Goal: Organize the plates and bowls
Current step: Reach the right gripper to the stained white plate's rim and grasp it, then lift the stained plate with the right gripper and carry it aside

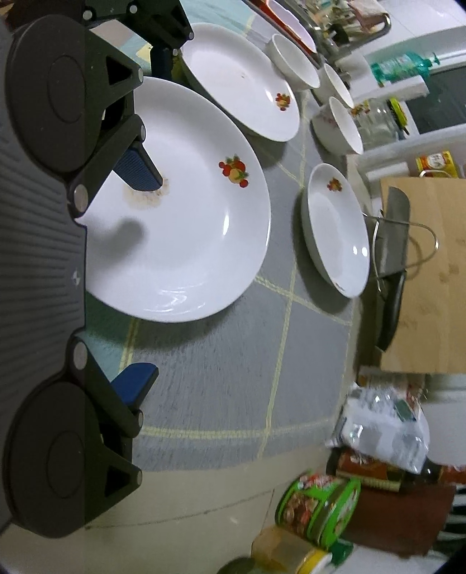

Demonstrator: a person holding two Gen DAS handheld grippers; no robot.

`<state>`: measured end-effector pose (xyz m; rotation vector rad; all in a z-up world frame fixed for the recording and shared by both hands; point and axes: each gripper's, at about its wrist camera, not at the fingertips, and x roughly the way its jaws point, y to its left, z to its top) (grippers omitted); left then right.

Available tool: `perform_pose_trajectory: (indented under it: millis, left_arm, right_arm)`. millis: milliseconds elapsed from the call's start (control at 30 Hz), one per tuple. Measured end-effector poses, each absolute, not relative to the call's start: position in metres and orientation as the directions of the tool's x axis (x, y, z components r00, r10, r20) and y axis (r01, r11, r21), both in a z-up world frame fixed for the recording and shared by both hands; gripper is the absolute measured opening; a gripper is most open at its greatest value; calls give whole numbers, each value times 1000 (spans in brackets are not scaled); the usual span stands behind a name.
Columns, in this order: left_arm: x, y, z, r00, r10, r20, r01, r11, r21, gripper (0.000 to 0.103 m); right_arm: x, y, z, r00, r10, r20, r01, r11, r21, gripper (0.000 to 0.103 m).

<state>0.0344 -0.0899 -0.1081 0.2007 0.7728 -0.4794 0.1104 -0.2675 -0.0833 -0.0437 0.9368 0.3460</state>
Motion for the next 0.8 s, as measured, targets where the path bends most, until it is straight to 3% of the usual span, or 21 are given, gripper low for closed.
perform_pose_trajectory:
  millis: [800]
  left_arm:
    - [31,-88,-110,636,-359,-683,494,870,2,103]
  right_arm:
    - [160,-260,-97,437,413,-799,-566,817,113,103]
